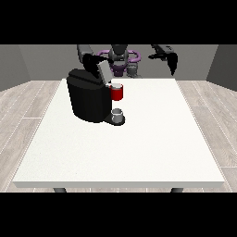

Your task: Insert the coffee pod into the coffee machine and close the lid

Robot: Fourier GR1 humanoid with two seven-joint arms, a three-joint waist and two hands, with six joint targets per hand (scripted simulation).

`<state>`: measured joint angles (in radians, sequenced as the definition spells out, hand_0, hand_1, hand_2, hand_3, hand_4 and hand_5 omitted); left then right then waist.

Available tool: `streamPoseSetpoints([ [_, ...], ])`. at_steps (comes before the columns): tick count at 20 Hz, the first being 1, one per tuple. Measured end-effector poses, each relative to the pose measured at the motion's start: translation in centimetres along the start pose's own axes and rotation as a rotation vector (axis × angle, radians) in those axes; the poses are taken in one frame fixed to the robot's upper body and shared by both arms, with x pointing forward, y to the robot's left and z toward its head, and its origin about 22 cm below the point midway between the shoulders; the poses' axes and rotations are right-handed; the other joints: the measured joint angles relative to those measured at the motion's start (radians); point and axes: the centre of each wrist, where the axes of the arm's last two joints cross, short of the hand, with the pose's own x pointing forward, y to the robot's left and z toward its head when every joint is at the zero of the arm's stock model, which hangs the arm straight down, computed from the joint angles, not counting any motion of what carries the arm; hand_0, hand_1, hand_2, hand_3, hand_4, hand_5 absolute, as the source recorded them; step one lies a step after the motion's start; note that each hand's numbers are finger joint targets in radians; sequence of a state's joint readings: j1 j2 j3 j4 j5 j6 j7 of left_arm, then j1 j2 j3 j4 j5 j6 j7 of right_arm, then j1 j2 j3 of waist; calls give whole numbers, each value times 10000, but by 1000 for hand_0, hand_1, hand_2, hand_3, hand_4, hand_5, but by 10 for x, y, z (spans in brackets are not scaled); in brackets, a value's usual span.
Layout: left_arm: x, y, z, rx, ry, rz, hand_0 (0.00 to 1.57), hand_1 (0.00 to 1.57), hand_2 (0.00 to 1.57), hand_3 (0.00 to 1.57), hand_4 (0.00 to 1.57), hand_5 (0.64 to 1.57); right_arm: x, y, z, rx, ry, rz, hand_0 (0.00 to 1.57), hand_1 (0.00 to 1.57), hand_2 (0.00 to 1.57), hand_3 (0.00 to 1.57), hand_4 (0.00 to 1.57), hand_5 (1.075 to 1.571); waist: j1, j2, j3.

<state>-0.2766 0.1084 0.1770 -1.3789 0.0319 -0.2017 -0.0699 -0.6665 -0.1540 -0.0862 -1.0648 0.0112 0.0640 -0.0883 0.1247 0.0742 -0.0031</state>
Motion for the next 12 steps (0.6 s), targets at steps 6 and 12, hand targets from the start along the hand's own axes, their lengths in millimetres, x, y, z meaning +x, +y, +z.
streamPoseSetpoints([
  [6,-6,6,4,189,129,47,0,0,0,0,141,1571,-1,8,-4,181,81,221,0,0,0,0,182,1571,-44,43,-5],
  [12,-10,6,4,383,324,-9,0,0,0,0,121,1571,5,27,-13,725,276,517,0,0,0,0,61,1571,-66,-62,21],
])
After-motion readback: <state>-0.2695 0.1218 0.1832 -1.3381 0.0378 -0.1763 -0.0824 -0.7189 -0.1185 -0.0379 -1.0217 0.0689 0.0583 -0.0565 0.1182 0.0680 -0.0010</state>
